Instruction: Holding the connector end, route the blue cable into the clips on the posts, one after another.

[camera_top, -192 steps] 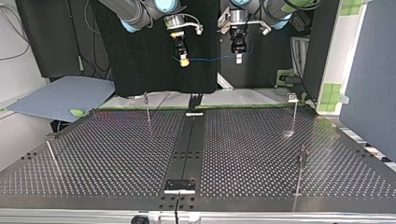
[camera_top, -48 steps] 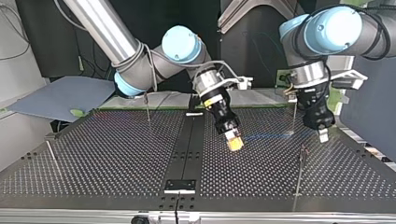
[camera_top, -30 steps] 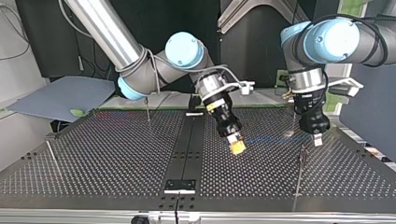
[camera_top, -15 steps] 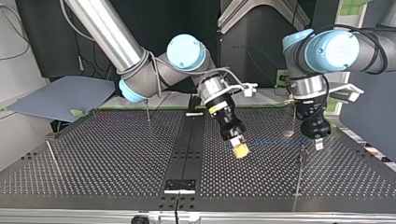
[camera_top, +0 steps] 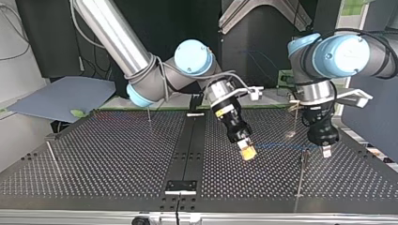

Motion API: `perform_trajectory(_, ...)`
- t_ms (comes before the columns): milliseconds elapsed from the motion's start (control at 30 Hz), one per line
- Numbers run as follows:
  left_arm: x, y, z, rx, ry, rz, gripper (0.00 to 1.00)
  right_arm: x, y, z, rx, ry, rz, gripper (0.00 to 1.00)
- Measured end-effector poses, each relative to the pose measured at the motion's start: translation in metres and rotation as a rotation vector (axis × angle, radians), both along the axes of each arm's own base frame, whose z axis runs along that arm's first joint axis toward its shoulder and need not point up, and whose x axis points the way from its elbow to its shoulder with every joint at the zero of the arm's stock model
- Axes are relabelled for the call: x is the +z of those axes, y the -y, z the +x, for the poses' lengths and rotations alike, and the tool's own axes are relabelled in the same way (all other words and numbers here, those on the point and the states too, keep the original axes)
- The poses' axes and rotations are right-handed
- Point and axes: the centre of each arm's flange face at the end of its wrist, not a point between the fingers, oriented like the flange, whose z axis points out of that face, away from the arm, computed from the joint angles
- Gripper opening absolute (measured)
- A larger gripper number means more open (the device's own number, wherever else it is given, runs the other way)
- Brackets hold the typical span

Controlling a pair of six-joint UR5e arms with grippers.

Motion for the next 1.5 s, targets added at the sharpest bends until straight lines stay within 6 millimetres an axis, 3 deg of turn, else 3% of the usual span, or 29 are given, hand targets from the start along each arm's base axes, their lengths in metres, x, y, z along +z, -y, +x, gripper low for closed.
perform_trajectory(367, -0.020, -0.004, 0.013, -0.019, -0.047, 0.002, 0.00, 0.004, 0.010, -0.005, -0.006, 0.011, 0.009, 0.00)
perform_trajectory(800, -0.002, -0.012, 0.026, -0.044, 0.000, -0.012, 0.00, 0.004, 0.026, -0.013, -0.028, 0.011, 0.009, 0.00)
perform_trajectory(1267, -0.023, -0.022, 0.047, -0.067, -0.037, -0.021, 0.00, 0.003, 0.041, -0.022, -0.046, 0.010, 0.009, 0.00)
perform_trajectory(1500, -0.017, -0.028, 0.056, -0.084, -0.001, -0.047, 0.00, 0.002, 0.048, -0.026, -0.048, 0.009, 0.005, 0.00)
